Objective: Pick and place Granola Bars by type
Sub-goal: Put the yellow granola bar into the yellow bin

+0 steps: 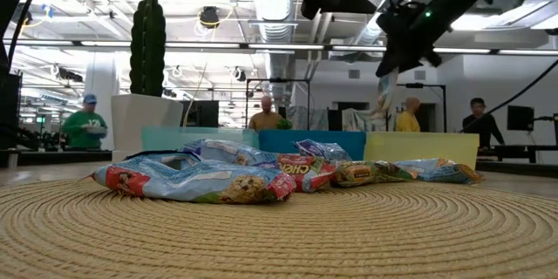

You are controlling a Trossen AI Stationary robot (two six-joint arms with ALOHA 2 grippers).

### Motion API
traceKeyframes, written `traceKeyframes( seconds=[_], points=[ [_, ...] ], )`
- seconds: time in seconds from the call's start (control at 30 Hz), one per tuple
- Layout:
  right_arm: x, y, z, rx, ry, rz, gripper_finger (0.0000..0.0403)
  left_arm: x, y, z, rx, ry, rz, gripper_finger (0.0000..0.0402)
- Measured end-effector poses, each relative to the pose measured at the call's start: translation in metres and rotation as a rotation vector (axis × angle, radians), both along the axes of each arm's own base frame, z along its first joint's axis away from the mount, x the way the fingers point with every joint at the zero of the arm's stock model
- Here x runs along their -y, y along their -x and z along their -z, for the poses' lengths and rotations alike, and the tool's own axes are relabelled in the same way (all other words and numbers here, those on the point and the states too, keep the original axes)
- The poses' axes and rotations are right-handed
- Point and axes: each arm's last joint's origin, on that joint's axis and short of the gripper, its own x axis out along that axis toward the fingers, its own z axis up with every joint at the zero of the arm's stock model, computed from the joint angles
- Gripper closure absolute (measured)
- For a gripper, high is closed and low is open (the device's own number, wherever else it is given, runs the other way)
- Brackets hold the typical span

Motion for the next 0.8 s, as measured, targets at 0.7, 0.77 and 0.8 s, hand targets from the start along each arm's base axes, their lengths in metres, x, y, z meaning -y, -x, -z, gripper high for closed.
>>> traceKeyframes(
  seconds=[0.7,0.77,0.8],
  points=[
    [0.052,-0.012,0.041,-0.087,-0.440,-0.090,0.0337,0.005,0.002,0.004,-0.046,-0.003,0.016,0.0152],
    [0.054,-0.013,0.047,-0.104,-0.456,-0.083,0.0337,0.005,0.002,0.004,-0.045,-0.004,0.017,0.0152],
    [0.055,-0.014,0.050,-0.113,-0.464,-0.083,0.0337,0.005,0.002,0.004,-0.046,-0.004,0.018,0.0152]
  ],
)
